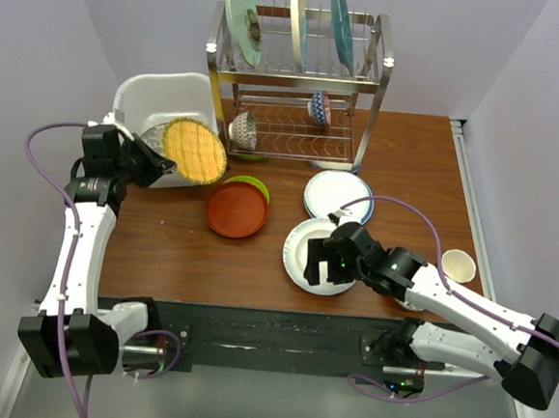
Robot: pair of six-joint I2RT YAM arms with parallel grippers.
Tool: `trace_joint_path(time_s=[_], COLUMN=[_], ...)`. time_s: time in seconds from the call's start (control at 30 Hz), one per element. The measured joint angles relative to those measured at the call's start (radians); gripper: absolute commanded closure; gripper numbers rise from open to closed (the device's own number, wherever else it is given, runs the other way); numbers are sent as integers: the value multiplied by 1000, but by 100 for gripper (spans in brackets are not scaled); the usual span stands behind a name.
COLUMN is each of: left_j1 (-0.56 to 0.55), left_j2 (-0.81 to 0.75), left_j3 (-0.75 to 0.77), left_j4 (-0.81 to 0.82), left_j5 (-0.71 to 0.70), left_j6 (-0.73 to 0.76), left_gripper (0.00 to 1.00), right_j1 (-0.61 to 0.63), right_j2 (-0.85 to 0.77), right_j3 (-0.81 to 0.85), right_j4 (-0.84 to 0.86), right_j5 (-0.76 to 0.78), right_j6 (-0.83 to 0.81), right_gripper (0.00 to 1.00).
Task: Place the plates into the plastic bin on the countertop
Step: Place the plate in the plastic bin.
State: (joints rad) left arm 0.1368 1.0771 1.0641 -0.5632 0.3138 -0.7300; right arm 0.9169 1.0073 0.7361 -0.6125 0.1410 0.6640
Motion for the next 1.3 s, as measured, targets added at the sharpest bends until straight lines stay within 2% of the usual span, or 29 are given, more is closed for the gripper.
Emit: trace_joint_path(time_s=[0.27,0.77,1.3], left_j1=[71,111,127], left_j2=[66,127,256], left_j3=[6,14,95], left_j4=[51,156,216], left_j5=[-5,-3,-6], left_j6=[-14,-48,-93], left_gripper=[100,100,100], right_j1=[0,0,0], right_j2=[0,7,61], right_j3=[-17,-25,-25], right_j4=[0,8,47], right_j5=[-2,-10,-34], right_j6=[-3,-11,-13], right_gripper=[1,1,1])
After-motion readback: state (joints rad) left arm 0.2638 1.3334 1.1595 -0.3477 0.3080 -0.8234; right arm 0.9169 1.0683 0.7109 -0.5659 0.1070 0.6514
